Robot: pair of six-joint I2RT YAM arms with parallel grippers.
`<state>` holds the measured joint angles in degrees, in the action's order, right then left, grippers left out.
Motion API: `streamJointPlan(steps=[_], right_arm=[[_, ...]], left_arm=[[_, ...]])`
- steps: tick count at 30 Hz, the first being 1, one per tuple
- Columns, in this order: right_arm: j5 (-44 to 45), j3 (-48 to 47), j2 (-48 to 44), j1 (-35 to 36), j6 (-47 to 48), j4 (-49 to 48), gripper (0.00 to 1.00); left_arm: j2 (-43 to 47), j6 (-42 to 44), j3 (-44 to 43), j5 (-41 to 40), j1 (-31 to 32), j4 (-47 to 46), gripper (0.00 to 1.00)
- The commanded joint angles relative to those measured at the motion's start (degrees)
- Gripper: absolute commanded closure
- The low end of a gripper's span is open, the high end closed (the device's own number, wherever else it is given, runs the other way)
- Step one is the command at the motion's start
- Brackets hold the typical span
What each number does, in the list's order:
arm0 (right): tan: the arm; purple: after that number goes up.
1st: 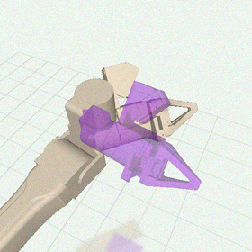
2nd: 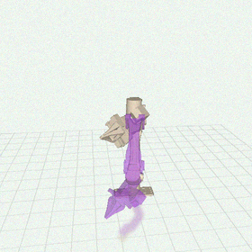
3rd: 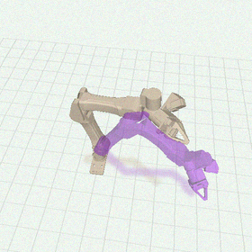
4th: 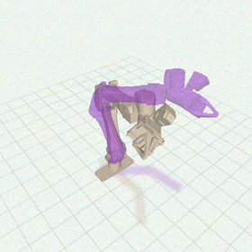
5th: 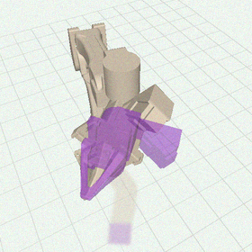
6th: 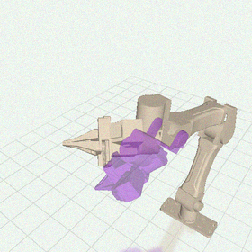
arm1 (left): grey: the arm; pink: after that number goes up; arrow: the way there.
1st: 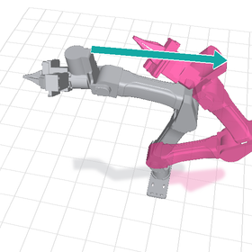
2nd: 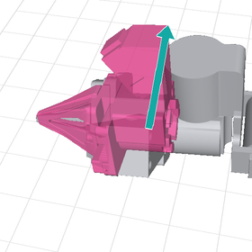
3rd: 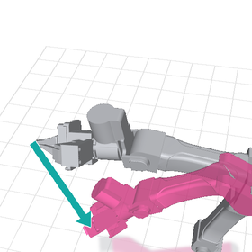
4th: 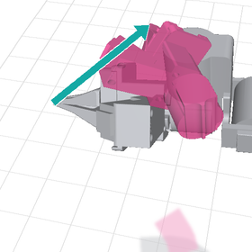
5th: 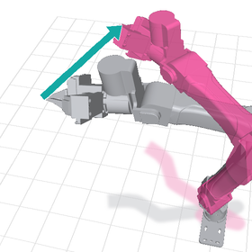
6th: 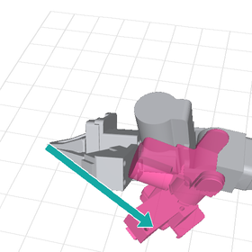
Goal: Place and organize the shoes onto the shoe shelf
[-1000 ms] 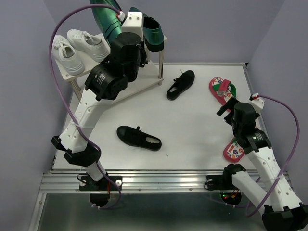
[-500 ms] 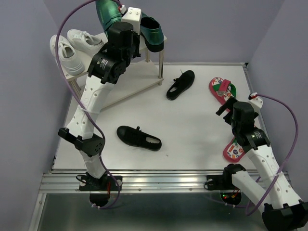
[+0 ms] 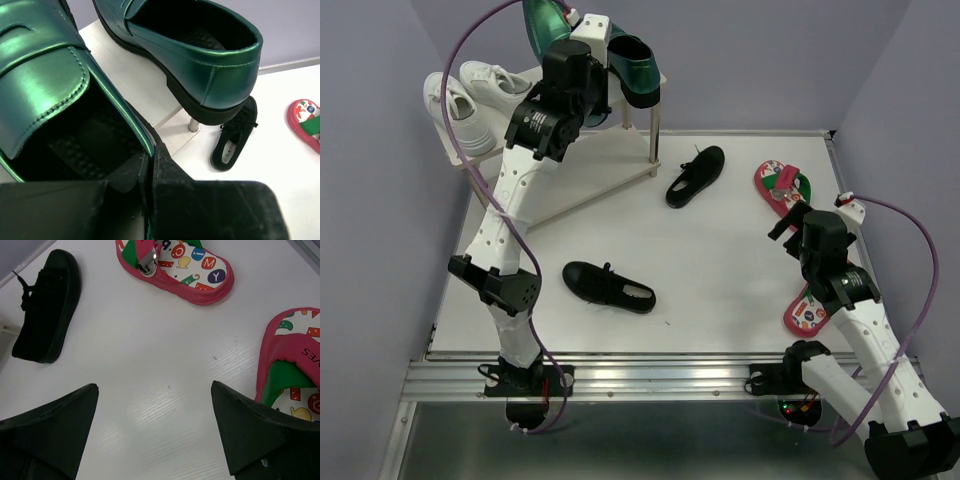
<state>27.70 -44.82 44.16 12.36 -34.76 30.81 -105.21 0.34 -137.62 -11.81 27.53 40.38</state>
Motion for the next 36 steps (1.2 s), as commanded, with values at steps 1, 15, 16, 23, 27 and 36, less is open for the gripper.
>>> streamJointPlan(steps=[1, 15, 16, 23, 27, 36], right_arm=[[-0.02, -0.36, -0.74, -0.14, -0.13, -2.95, 0.00], [0.42, -0.45, -2.15, -0.14, -0.13, -1.98, 0.00], [0.42, -0.45, -2.15, -0.14, -0.13, -1.89, 0.00], [0.60, -0.71, -2.68, -0.14, -0.04, -1.54, 0.00], [0.60, -0.97, -2.59, -0.14, -0.13, -1.45, 0.00], [0.33, -1.06, -2.42, -0.14, -0.04, -1.45, 0.00]], left_arm=[[1.06, 1.16, -3.97, 0.74, -1.86, -8.04, 1.00], [-0.70, 1.33, -3.79, 0.39, -2.65, -8.91, 1.00], [-0.79, 1.24, -3.88, 0.04, -2.66, -9.00, 1.00], [-1.05, 0.98, -4.32, -0.14, -3.36, -9.27, 0.47], [-1.05, 1.07, -5.37, 0.47, -3.36, -9.44, 0.35], [1.23, 0.11, -5.73, 4.08, -3.36, -10.23, 0.28]])
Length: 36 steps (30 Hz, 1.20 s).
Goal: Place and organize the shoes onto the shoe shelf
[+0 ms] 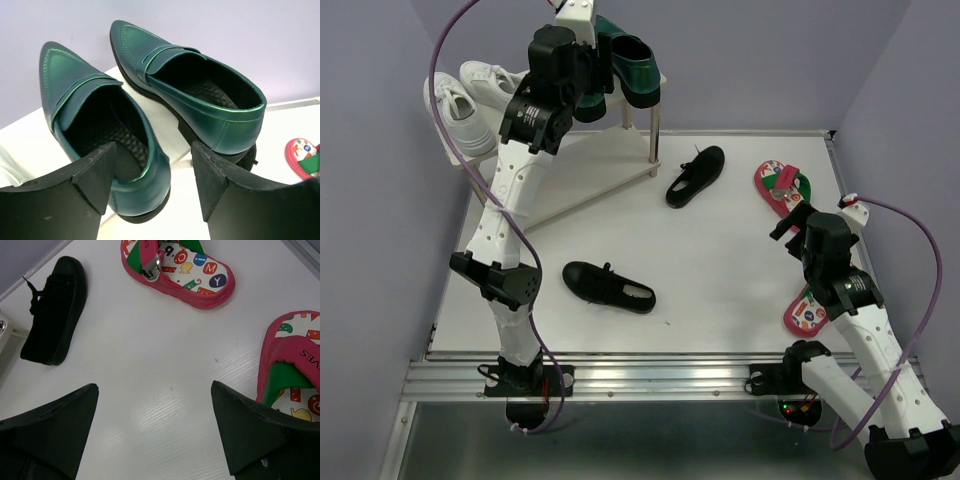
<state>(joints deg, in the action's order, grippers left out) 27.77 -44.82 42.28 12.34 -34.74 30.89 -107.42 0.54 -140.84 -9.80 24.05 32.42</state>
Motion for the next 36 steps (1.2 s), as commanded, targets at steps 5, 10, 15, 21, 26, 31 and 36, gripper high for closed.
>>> streamJointPlan(steps=[5, 10, 15, 21, 26, 31, 36], right_arm=[[0.27, -1.24, -0.18, -0.12, -0.15, -1.54, 0.00], [-0.17, -1.15, 0.34, -0.12, -0.15, -2.15, 0.00], [-0.35, -0.89, 0.35, -0.12, -0.06, -2.59, 0.00], [0.09, -0.36, -0.53, -0.12, 0.46, -2.33, 0.00], [0.79, -0.36, -0.89, -0.12, 0.82, -2.15, 0.00], [0.27, 0.34, -0.18, -0.12, -0.24, -2.77, 0.00], [-1.14, 0.35, -0.27, -0.12, -0.94, -2.86, 0.00]], left_arm=[[7.74, -0.18, -2.08, 1.81, 1.17, -2.72, 0.26], [15.03, -2.56, 1.96, -0.74, 1.35, -3.42, 0.26], [20.75, -4.93, 5.21, -5.58, 1.43, -0.09, 0.27], [30.59, -7.74, 20.32, -14.95, 8.44, 5.70, 0.28], [37.79, -17.04, 32.62, -24.99, 23.82, 16.34, 0.29], [41.67, -31.63, 53.06, -23.16, 30.60, 18.48, 0.30], [42.55, -48.14, 65.50, -21.83, 36.76, 14.60, 0.30]])
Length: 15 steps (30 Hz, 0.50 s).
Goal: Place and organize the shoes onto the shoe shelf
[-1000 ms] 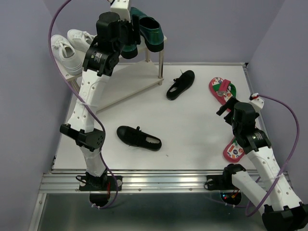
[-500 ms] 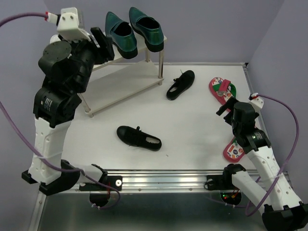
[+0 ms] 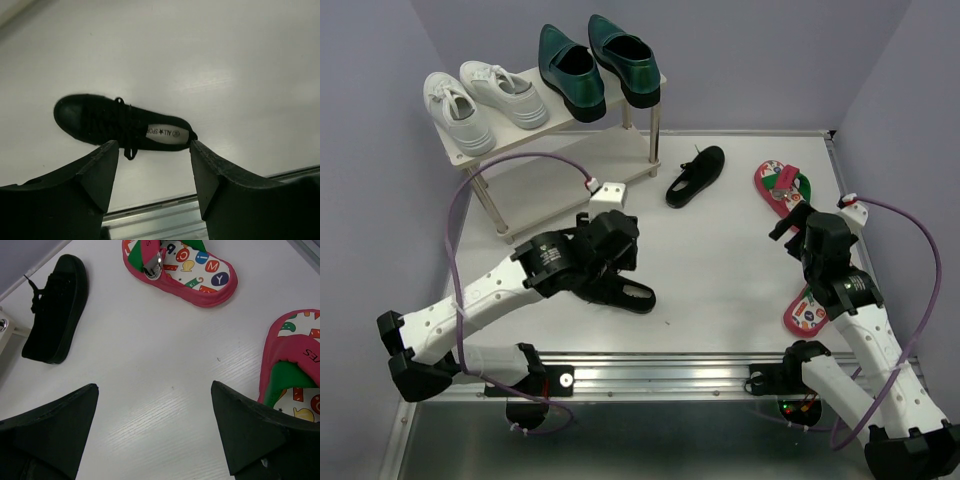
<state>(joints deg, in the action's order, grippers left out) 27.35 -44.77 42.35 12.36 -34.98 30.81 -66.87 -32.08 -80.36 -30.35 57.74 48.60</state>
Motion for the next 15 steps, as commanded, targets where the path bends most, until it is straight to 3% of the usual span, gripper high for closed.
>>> streamJointPlan(steps=[1, 6, 11, 15], right_arm=[[-0.81, 0.30, -0.51, -0.14, -0.70, -2.68, 0.00], [-0.55, 0.30, -1.30, -0.14, -0.61, -2.07, 0.00], [0.15, 0.48, -2.36, -0.14, -1.05, -0.75, 0.00], [0.60, 0.65, -3.59, -0.14, -1.23, 0.22, 0.00]], left_arm=[[1.83, -17.56, 6.51, -1.38, 3.69, -1.49, 0.30], [-0.45, -33.19, 14.78, -2.88, 3.70, 0.00, 0.32], [-3.00, -37.88, 21.20, 1.43, 3.70, -4.81, 0.33], [-6.86, -43.50, 22.61, 2.31, 3.70, -3.25, 0.34]])
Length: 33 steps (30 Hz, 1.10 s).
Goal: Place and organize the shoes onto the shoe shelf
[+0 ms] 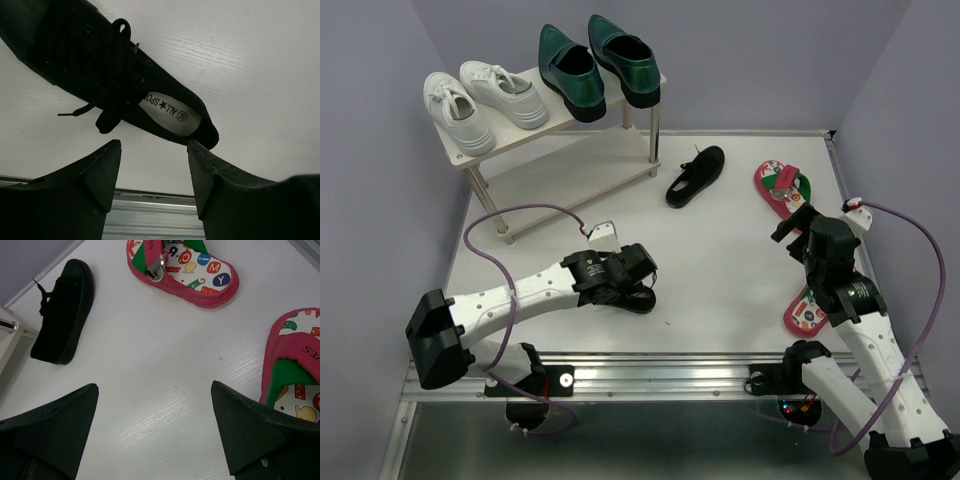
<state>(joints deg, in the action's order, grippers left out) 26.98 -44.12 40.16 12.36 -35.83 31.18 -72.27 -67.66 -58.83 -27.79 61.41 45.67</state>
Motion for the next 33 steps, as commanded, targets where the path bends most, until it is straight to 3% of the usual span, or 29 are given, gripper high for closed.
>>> streamJointPlan(steps=[1, 14, 21, 26, 27, 30, 33], right_arm=[[1.14, 0.17, -1.75, -0.14, -0.38, 0.02, 0.00], [0.97, -0.44, -0.96, -0.14, -0.03, 0.11, 0.00], [1.14, 0.35, -0.79, -0.14, -0.11, -0.06, 0.00], [0.44, 0.35, 0.09, -0.14, -0.29, -0.86, 0.00], [0.53, 0.35, 0.18, -0.14, -0.20, -1.03, 0.00], [0.62, 0.44, 0.18, -0.14, -0.11, -1.12, 0.00], [0.62, 0.44, 0.09, -0.14, 0.06, -1.12, 0.00]], left_arm=[[-2.08, -8.71, 1.43, -0.68, 0.03, -0.14, 0.34], [-9.46, -11.44, 3.37, 0.19, -0.94, -4.37, 0.34], [-13.60, -13.46, 4.16, 1.68, -1.11, -2.25, 0.43], [-13.60, -13.46, 5.48, 2.13, -1.47, -3.48, 0.64], [-13.69, -13.46, 5.48, 1.95, -1.47, -3.40, 0.77], [-13.60, -12.76, 5.48, 0.90, -1.47, -3.22, 1.00], [-13.16, -8.65, 4.43, -2.77, -1.47, -2.70, 1.00]])
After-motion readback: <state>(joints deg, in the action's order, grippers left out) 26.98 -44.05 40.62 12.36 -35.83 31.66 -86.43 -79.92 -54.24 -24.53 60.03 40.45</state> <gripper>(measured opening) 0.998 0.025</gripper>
